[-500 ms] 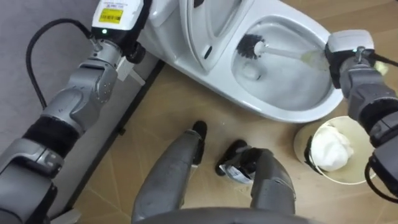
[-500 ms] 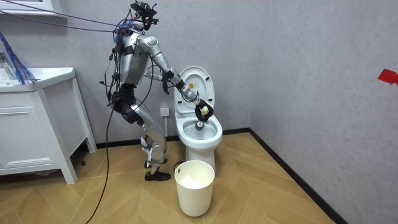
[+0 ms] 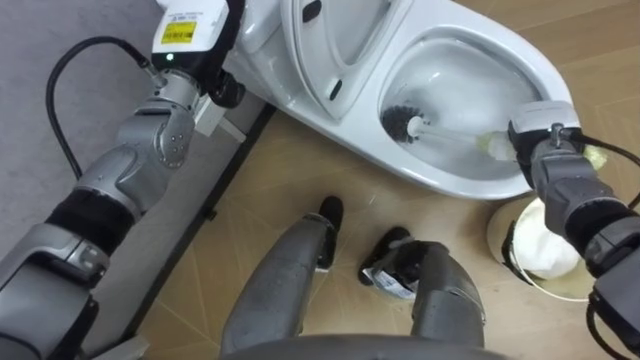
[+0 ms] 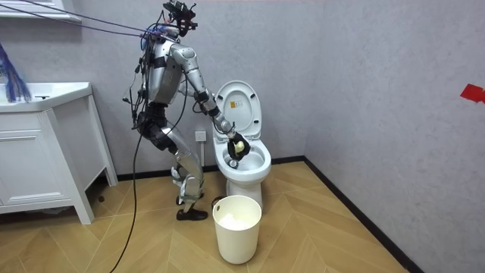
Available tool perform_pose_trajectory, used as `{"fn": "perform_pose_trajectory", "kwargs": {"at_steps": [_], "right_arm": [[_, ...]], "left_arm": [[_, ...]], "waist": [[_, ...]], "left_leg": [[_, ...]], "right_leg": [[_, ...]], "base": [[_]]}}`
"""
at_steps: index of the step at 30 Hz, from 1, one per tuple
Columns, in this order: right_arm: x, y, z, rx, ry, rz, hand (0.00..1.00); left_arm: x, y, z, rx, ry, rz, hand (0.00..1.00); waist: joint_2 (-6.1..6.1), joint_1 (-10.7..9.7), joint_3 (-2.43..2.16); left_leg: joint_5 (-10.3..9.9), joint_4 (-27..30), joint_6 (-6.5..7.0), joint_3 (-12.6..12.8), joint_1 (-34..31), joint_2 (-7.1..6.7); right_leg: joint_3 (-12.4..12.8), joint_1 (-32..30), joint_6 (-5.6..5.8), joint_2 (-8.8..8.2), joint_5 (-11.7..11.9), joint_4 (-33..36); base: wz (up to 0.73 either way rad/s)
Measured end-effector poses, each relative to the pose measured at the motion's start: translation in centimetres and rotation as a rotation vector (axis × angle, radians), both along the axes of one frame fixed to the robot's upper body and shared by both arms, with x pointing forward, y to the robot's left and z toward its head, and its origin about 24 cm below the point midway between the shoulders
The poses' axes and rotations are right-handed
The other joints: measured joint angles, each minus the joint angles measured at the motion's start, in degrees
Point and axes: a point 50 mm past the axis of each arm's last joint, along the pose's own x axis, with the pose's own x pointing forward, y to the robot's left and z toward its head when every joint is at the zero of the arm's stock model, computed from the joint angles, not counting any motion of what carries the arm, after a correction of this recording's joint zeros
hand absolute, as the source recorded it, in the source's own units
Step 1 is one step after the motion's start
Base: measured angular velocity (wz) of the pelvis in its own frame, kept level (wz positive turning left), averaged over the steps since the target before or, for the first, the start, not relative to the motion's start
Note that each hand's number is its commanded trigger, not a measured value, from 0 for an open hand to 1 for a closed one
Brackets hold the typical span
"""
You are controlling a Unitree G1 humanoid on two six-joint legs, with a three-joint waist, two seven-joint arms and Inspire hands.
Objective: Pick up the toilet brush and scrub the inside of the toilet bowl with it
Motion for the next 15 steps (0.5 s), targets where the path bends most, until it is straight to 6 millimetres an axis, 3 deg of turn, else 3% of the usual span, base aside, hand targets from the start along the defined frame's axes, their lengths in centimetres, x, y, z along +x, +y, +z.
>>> {"fn": "perform_pose_trajectory", "kwargs": {"at_steps": [6, 10, 12, 15], "right_arm": [[-1.5, -0.8, -0.7, -0.008, -0.049, -0.004, 1.00], [-1.4, -1.4, -0.4, -0.010, -0.082, -0.012, 1.00], [-1.7, -2.0, -0.4, 0.023, -0.082, -0.062, 1.00], [-1.6, -2.3, -0.5, 0.121, -0.099, -0.175, 1.00]], "left_arm": [[0.0, -0.1, 0.4, -0.014, -0.075, 0.021, 0.00], [-0.1, -0.1, 0.3, -0.011, -0.081, 0.032, 0.00], [0.0, -0.4, 0.2, -0.005, -0.080, 0.032, 0.00], [0.0, -0.7, 0.5, -0.004, -0.092, 0.026, 0.00]], "waist": [[0.11, -0.37, -0.12], [0.26, -0.03, -0.20], [0.74, 0.25, -0.43], [0.50, 0.89, -0.11]], "left_leg": [[-0.26, 2.47, 0.39, 0.79, -3.47, 0.14], [-0.95, 3.58, 0.33, 0.91, -4.20, -0.10], [-1.37, 4.31, 0.22, 0.50, -4.70, -0.07], [-1.37, 4.29, 0.22, 0.52, -4.87, -0.23]], "right_leg": [[0.29, -3.39, -0.20, -0.59, -0.47, 2.32], [0.34, -4.24, -0.60, -1.48, -0.85, 3.84], [-0.17, -4.25, -0.66, -1.44, -0.88, 3.87], [-0.03, -4.54, -0.78, -1.65, -0.92, 4.24]], "base": [[0.00], [-0.03], [0.02], [0.02]]}}
